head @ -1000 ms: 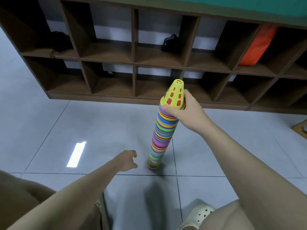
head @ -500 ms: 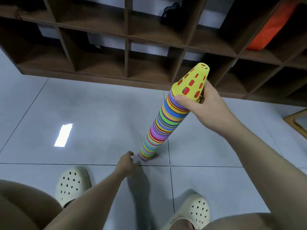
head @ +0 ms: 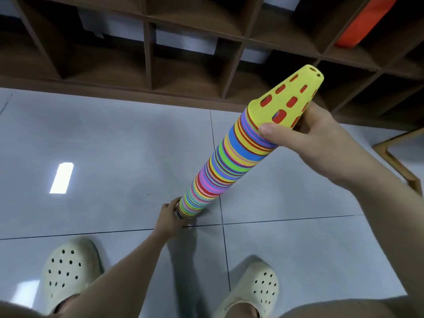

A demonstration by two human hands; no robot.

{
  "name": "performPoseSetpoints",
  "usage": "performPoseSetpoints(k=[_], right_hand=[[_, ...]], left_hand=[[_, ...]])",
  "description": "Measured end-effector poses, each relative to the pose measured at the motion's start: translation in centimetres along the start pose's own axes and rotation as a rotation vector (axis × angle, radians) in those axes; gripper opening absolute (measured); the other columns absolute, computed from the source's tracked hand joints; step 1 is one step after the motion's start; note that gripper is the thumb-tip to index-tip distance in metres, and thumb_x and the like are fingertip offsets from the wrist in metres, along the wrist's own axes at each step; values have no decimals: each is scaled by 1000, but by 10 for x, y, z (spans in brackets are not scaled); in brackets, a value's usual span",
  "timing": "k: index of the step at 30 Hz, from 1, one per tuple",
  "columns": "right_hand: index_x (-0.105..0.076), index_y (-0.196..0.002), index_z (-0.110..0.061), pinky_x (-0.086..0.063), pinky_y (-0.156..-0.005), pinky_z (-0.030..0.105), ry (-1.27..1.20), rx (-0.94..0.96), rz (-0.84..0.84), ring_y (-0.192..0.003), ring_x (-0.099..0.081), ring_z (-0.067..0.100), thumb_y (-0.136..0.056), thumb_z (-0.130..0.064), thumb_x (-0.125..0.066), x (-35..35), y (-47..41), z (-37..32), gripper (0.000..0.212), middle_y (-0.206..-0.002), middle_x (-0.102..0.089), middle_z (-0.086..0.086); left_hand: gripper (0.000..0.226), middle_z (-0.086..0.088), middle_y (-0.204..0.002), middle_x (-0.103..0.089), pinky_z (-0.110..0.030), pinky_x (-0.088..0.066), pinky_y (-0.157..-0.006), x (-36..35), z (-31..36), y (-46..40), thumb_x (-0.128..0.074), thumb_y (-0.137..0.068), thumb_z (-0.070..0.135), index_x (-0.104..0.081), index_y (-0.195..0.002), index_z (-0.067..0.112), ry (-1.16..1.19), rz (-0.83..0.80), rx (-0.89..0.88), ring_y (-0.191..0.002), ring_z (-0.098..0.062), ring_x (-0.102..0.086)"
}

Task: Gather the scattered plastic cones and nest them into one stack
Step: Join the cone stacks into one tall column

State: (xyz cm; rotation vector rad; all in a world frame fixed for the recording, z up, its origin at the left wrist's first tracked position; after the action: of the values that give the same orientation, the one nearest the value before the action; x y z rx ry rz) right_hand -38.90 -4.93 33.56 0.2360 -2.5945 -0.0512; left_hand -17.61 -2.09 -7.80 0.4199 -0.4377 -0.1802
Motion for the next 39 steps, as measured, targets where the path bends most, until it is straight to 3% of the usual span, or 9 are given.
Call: performPoseSetpoints(k=[3, 9, 13, 19, 24, 31, 36, 39], right_hand=[[-60, -115, -34, -57, -83, 20, -4, -32, -3, -105, -69, 6, -72, -47, -71, 16, -3, 8, 47, -110, -73, -17], [-59, -125, -25, -57, -88, 32, -65, -104, 65, -109, -69, 14, -70, -49, -71, 43, -6, 31, 62, -116, -73, -10], [-59, -125, -25, -59, -82, 29, -128, -125, 115, -107, -69, 12, -73, -46, -68, 48, -8, 42, 56, -113, -73, -10], [-58, -115, -32, -58, -74, 21, -181, -139, 184, -102, -70, 6, -79, -45, -65, 46, -13, 51, 39, -105, -73, -16], [-56, -122, -31, -60, -85, 33, -211, -172, 270, -109, -68, 10, -92, -40, -63, 45, -20, 60, 33, -114, -71, -12], [-50, -135, -30, -58, -91, 42, -300, -242, 299, -111, -68, 15, -79, -51, -65, 45, -29, 63, 62, -122, -67, -8], [-49, -135, -32, -59, -90, 41, -269, -238, 269, -110, -68, 12, -80, -52, -64, 47, -33, 60, 61, -123, -66, -10], [-48, -137, -31, -58, -92, 43, -259, -231, 284, -112, -67, 13, -78, -54, -64, 48, -35, 55, 65, -124, -65, -10]], left_hand=[[96, 2, -102, -64, -31, -48, -85, -2, -2, -7, -85, -44, 62, -57, -131, 31, -10, -13, -48, -108, -21, -53], [89, -2, -108, -61, -33, -49, -91, -4, 5, -11, -92, -54, 52, -53, -133, 38, -52, -6, -84, -110, -16, -50], [87, 1, -111, -58, -27, -45, -83, -9, 11, -16, -95, -52, 46, -54, -127, 30, -41, -1, -105, -106, -11, -45], [84, 4, -109, -53, -29, -45, -82, -18, 17, -20, -94, -51, 41, -53, -123, 23, -65, 55, -75, -107, -12, -42], [83, 5, -112, -53, -25, -45, -77, -21, 15, -23, -91, -49, 49, -54, -120, 27, -75, 70, -44, -94, 4, -44], [68, 10, -95, -53, -24, -42, -68, -21, 23, -23, -94, -50, 40, -55, -105, 25, -76, 136, -104, -92, -10, -51], [66, -2, -99, -54, -32, -46, -73, -22, 22, -27, -91, -54, 27, -62, -112, 14, -61, 155, -77, -83, -12, -52], [65, 0, -97, -56, -33, -47, -72, -21, 28, -26, -92, -55, 30, -62, -110, 16, -56, 176, -96, -85, -13, -53]])
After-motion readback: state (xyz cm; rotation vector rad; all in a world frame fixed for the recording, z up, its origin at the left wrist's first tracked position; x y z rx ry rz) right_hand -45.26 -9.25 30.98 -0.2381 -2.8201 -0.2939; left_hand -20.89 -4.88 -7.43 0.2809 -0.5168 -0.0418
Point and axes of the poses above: each hand's wrist, its own y-axis away from the middle knuckle, its own x-axis out of the back of the hand, z = x × y, the point moved 1 cm from there along -y, towards the middle knuckle
